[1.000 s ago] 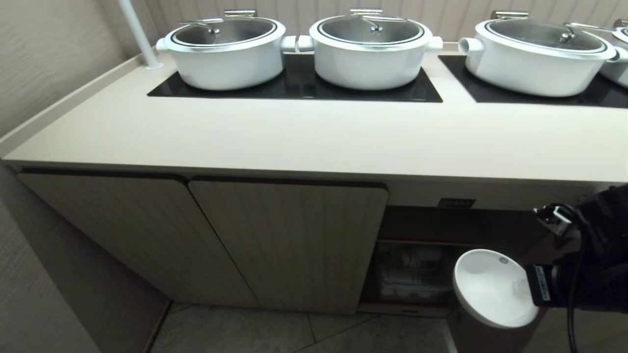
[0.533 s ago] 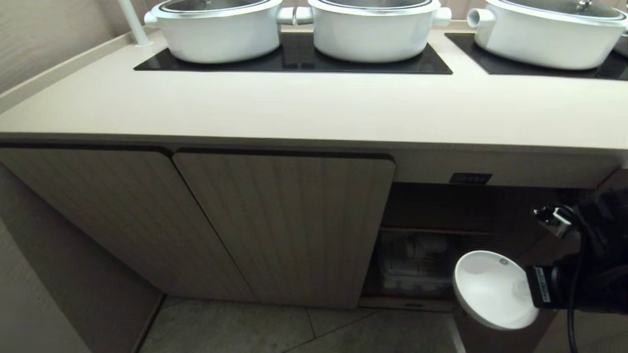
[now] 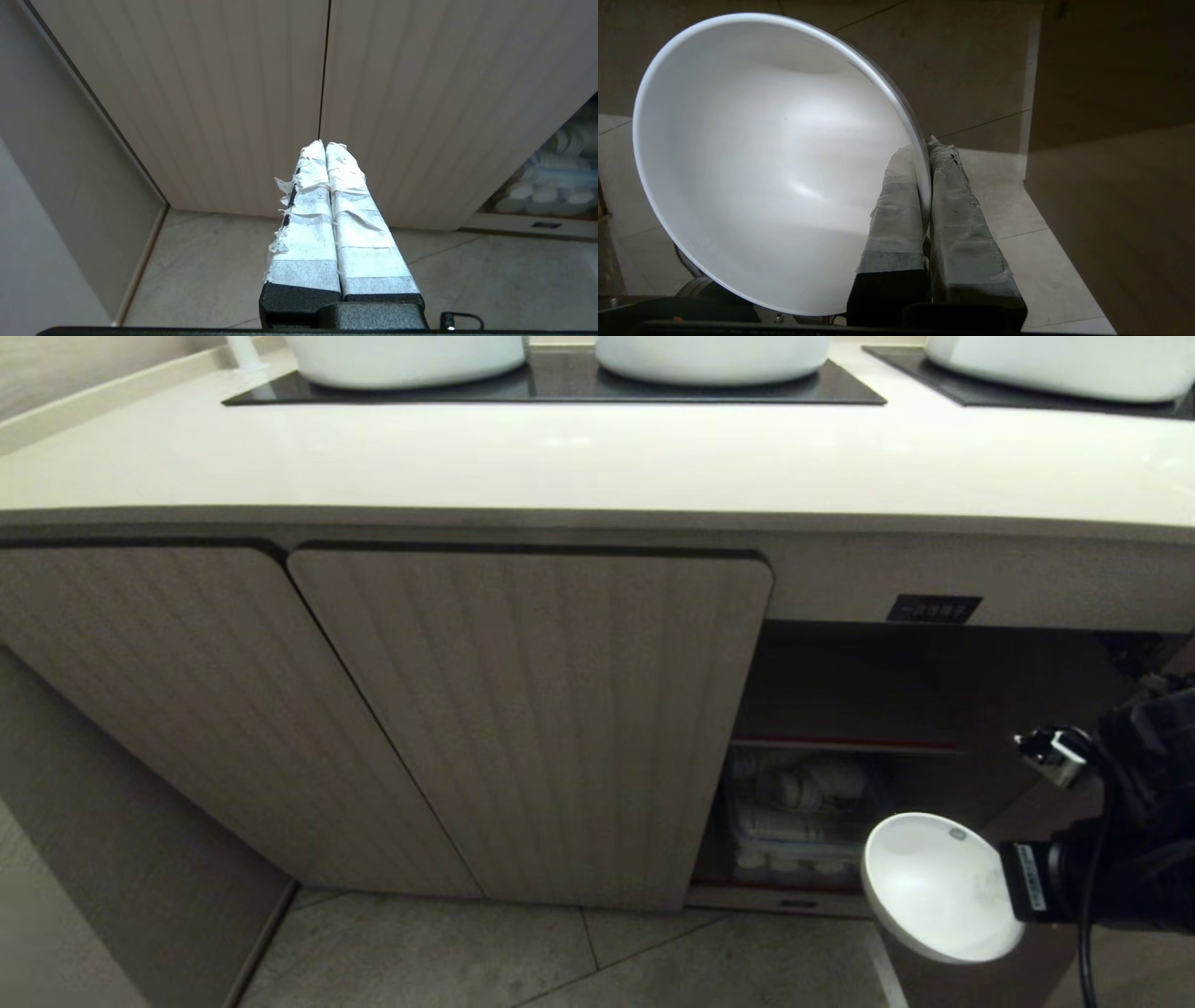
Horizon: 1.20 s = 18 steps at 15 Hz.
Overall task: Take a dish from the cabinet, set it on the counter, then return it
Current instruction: Put it back into the cabinet
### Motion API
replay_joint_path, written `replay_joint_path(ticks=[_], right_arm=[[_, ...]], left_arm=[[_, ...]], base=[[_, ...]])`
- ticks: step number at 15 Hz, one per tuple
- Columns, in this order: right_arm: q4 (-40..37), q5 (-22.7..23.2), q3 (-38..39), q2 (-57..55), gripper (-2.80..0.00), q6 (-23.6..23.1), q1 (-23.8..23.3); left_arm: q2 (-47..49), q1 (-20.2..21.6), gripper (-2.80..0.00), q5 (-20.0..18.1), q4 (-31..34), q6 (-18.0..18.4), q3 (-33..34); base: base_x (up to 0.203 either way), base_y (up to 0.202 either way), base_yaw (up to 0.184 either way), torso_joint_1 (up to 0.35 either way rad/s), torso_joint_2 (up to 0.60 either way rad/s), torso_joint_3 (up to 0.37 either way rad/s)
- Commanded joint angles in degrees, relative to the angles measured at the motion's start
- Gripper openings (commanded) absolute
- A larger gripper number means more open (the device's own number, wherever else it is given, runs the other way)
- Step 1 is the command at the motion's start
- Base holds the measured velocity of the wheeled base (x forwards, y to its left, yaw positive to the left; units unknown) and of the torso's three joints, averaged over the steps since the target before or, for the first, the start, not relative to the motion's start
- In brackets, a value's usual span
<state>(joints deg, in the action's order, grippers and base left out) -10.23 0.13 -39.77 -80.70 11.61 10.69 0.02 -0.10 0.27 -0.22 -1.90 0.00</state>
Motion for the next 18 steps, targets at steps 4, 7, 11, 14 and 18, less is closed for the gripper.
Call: replay_joint_path(ticks=[4,7,11,14,18], right_arm=[[-0.1,0.1,-0.3,-0.7,-2.80,0.1,0.0],[-0.1,0.1,-0.1,-0.7,-2.80,0.1,0.0],[-0.1,0.0,0.1,-0.8,-2.80,0.2,0.0],[-0.1,0.0,0.1,-0.9,-2.80,0.9,0.0],[-0.1,0.1,0.1,-1.0,-2.80,0.9,0.1]], left_arm=[[0.0,0.0,-2.80,0.0,0.0,0.0,0.0],[0.0,0.0,-2.80,0.1,0.0,0.0,-0.1],[0.0,0.0,-2.80,0.0,0.0,0.0,-0.1],[0.0,0.0,-2.80,0.0,0.0,0.0,-0.1],[0.0,0.0,-2.80,0.0,0.0,0.0,-0.1]], base=[[0.000,0.000,0.000,-0.154,0.47,0.313],[0.000,0.000,0.000,-0.126,0.45,0.323],[0.000,0.000,0.000,-0.093,0.45,0.351],[0.000,0.000,0.000,-0.028,0.18,0.146],[0.000,0.000,0.000,0.001,0.02,0.022]])
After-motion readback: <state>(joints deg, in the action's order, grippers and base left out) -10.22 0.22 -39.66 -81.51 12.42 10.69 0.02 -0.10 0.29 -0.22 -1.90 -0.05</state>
